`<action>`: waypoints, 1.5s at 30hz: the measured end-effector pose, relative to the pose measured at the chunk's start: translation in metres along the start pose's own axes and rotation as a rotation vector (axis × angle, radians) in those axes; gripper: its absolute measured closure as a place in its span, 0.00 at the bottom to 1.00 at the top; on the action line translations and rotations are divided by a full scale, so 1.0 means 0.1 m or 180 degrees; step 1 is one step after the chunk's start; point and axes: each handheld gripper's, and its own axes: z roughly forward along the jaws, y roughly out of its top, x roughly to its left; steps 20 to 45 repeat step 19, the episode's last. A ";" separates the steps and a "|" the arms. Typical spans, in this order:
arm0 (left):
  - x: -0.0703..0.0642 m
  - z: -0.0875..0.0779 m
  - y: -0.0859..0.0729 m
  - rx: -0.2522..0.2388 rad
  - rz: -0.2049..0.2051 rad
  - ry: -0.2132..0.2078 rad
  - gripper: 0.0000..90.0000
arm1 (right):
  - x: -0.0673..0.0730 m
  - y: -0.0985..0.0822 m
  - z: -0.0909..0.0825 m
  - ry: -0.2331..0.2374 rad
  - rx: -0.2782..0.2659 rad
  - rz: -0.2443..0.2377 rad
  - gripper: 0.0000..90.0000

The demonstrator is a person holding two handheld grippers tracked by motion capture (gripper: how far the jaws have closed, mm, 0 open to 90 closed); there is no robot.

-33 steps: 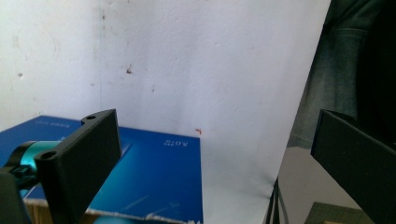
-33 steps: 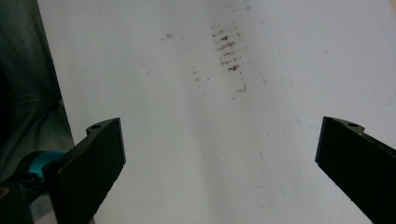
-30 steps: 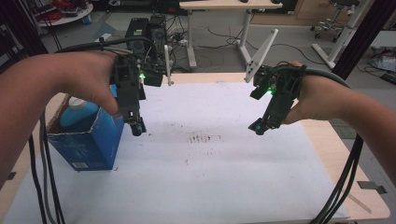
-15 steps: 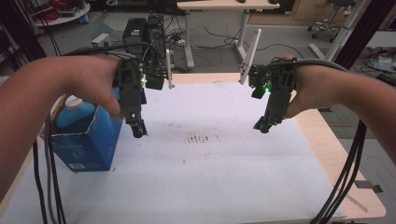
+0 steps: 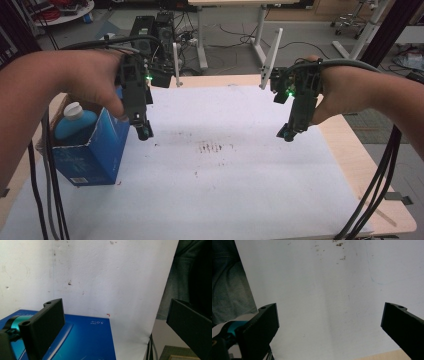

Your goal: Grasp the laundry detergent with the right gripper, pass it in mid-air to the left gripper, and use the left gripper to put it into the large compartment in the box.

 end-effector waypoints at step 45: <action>-0.06 -0.01 -0.01 0.0031 0.0016 0.0013 0.02 | 0.08 0.03 -0.02 -0.0041 -0.0027 -0.0054 0.01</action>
